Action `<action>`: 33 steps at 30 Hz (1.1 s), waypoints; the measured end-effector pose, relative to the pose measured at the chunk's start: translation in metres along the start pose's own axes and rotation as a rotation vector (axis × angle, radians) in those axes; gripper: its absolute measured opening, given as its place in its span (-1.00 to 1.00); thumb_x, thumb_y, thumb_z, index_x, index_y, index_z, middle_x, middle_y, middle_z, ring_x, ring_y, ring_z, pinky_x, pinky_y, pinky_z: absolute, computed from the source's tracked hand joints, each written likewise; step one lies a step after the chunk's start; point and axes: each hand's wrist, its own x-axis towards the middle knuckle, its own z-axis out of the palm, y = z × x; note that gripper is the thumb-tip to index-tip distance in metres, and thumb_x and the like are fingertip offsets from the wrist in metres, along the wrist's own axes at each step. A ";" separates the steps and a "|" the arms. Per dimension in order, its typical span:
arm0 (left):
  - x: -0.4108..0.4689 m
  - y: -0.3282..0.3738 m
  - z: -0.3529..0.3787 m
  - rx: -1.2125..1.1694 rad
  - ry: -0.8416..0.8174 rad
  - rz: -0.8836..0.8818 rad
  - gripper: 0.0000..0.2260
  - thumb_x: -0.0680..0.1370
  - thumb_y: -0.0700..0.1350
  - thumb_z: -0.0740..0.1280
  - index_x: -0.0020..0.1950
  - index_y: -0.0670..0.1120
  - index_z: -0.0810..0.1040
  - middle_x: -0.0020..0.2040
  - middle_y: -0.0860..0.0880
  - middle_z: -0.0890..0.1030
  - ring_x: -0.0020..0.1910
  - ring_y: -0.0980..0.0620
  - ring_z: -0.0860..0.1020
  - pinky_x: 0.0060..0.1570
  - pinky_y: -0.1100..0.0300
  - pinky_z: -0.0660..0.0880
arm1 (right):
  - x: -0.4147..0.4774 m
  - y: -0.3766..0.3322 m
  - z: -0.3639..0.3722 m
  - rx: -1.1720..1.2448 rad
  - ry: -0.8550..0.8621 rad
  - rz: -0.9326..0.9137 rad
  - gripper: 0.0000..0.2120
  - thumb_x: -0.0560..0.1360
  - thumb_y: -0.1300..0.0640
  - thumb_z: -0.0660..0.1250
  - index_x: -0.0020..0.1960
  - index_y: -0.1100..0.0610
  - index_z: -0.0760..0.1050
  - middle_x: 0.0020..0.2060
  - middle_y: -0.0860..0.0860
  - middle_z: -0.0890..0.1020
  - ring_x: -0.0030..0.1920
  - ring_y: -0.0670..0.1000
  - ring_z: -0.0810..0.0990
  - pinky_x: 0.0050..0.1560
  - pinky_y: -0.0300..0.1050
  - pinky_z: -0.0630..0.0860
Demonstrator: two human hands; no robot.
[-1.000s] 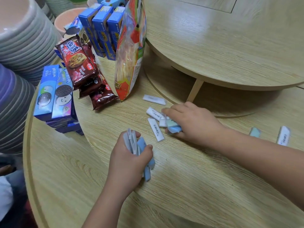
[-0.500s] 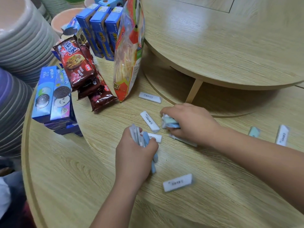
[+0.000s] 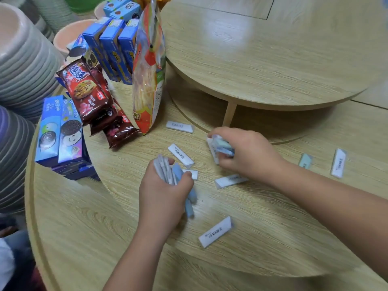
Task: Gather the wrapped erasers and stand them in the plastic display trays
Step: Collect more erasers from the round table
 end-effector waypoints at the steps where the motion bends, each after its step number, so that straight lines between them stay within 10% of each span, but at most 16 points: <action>1: -0.001 0.005 0.003 -0.006 0.000 0.011 -0.75 0.43 -0.08 0.50 -0.02 0.13 0.48 -0.16 0.10 0.61 -0.20 0.21 0.60 -0.14 0.02 0.59 | -0.006 0.003 -0.001 -0.021 -0.024 0.011 -0.52 0.42 0.06 0.41 0.31 -0.14 0.42 0.05 -0.12 0.60 -0.03 0.00 0.59 -0.12 -0.07 0.53; 5: -0.003 0.017 0.014 -0.011 -0.021 0.035 -0.80 0.43 -0.11 0.50 -0.04 0.02 0.52 -0.19 -0.01 0.62 -0.17 -0.01 0.62 -0.09 -0.09 0.60 | -0.028 0.015 -0.008 0.042 -0.006 0.153 -0.55 0.44 0.06 0.38 0.29 -0.19 0.39 0.02 -0.18 0.57 -0.09 -0.07 0.55 -0.19 -0.10 0.49; 15: -0.090 0.069 0.083 -0.089 -0.370 0.110 -0.76 0.46 -0.19 0.49 0.05 0.00 0.52 -0.20 0.05 0.60 -0.31 0.27 0.56 -0.28 0.36 0.49 | -0.182 0.016 -0.067 1.104 0.336 0.671 -0.73 0.51 0.33 0.34 0.09 0.00 0.53 -0.35 -0.03 0.54 -0.44 -0.02 0.43 -0.50 -0.16 0.37; 33: -0.397 0.177 0.330 0.083 -0.834 0.181 -0.84 0.49 -0.21 0.45 -0.05 -0.04 0.50 -0.27 0.03 0.58 -0.28 0.14 0.55 -0.20 0.18 0.54 | -0.550 0.163 -0.224 1.135 0.585 1.025 -0.75 0.40 0.14 0.41 -0.01 -0.17 0.57 -0.30 -0.06 0.56 -0.36 -0.09 0.49 -0.41 -0.23 0.42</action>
